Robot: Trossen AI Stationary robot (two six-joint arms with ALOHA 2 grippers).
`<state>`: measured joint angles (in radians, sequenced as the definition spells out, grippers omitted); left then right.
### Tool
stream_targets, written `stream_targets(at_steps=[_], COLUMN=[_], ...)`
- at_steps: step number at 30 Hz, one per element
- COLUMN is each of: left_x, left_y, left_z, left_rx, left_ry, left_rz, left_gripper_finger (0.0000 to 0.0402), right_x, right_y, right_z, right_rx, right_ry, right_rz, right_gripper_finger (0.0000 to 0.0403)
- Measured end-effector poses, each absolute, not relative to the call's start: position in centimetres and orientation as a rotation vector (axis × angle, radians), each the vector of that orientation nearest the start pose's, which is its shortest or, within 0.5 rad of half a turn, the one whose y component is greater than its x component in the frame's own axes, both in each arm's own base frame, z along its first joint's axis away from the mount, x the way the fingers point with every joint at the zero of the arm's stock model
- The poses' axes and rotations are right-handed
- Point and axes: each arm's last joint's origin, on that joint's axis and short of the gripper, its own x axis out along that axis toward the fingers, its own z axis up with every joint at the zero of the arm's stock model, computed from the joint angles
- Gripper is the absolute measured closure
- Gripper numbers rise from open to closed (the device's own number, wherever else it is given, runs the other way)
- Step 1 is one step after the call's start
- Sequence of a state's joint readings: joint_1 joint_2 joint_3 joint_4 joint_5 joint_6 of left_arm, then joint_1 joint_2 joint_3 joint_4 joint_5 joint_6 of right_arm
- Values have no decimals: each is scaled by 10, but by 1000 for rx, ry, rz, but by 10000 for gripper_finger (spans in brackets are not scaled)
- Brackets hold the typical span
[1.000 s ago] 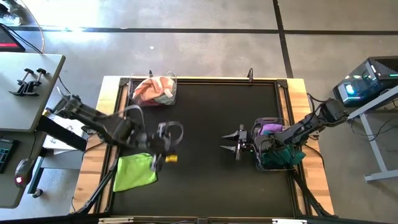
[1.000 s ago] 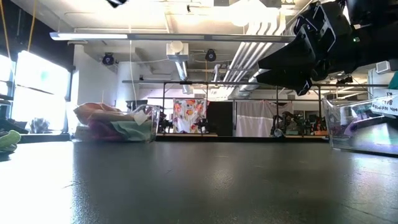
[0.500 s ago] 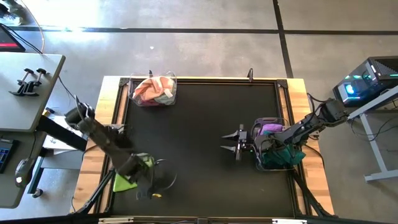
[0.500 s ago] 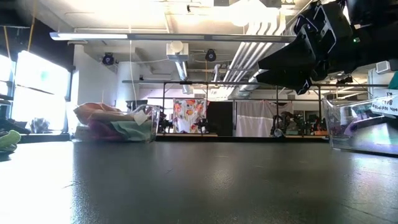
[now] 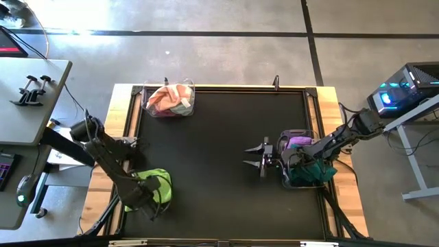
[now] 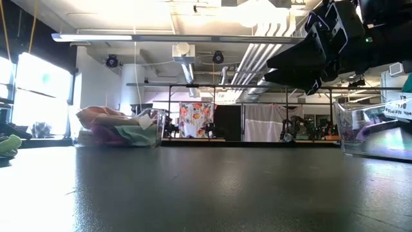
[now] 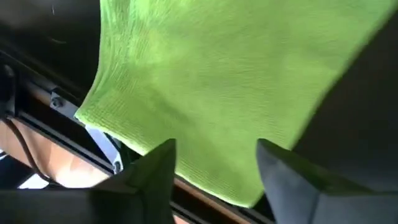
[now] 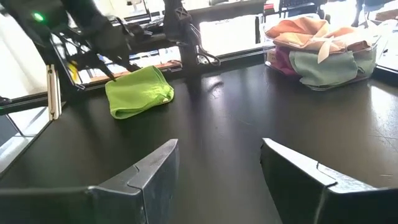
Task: Sort towels by color in basket
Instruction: Put the green towel into the top transparent bin
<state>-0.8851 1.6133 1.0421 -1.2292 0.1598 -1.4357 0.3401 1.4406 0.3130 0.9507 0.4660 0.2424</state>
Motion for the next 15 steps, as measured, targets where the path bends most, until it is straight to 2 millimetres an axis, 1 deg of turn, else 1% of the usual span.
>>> stream_targets(at_steps=[3,6,10,15], left_x=[149,150,152,154], left_y=[-185,-177,-167,-155], left_z=[177,161,141,128], left_rx=[-358,-365,-378,-386], left_ry=[1771,1775,1784,1790], left_rz=[566,491,398,308], left_gripper_finger=[151,125,120,120], right_x=[228,228,228,228], right_y=[67,67,67,67], right_z=[153,153,154,154], right_rx=[174,176,179,187], right_ry=[145,144,139,138], right_rz=[-144,-144,-143,-144], right_gripper_finger=[182,182,182,182])
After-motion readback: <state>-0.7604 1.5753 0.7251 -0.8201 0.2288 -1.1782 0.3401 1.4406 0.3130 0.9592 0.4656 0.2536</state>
